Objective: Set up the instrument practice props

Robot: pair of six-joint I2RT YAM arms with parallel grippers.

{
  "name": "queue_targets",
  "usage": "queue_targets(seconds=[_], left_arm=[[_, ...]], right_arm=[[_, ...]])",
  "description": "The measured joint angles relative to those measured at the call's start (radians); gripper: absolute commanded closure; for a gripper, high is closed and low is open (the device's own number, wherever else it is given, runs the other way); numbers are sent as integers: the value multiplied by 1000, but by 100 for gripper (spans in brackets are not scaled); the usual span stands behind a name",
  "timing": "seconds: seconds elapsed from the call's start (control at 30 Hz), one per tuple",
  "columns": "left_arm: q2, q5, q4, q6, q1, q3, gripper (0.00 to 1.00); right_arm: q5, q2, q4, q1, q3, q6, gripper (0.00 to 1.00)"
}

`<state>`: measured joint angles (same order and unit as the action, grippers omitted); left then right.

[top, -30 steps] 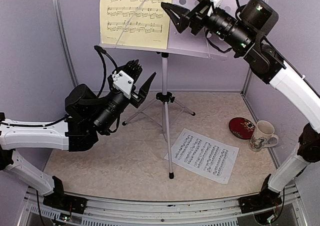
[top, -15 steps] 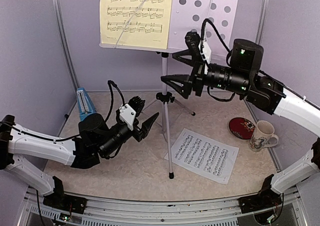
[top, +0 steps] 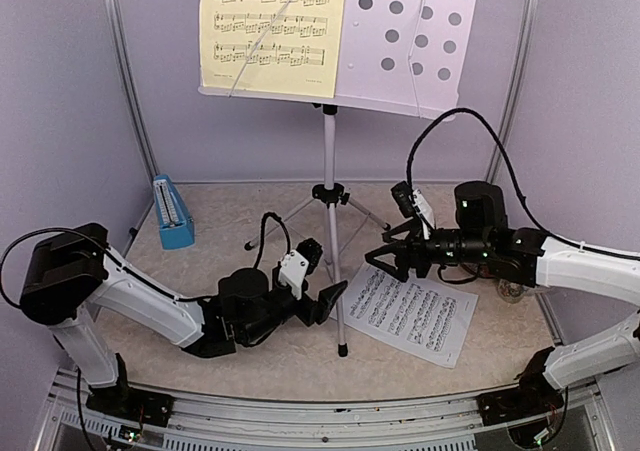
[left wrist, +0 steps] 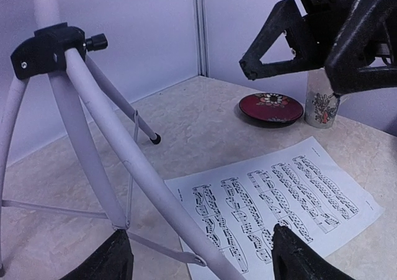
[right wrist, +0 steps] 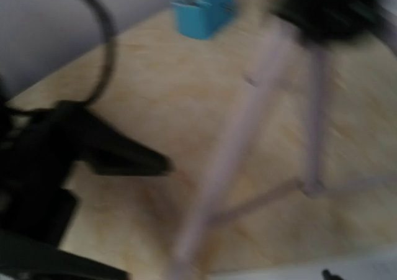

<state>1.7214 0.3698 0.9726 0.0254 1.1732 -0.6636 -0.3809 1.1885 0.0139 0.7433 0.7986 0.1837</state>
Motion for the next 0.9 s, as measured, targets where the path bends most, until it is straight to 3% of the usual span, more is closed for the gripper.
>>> queue_targets(seconds=[0.33,0.9], left_arm=[[103,35,-12,-112,-33,-98,26],[163,-9,-47,-174,-139,-164,28]], right_arm=[[17,2,14,-199,-62,100,18],[97,164,-94,-351,-59,101,21]])
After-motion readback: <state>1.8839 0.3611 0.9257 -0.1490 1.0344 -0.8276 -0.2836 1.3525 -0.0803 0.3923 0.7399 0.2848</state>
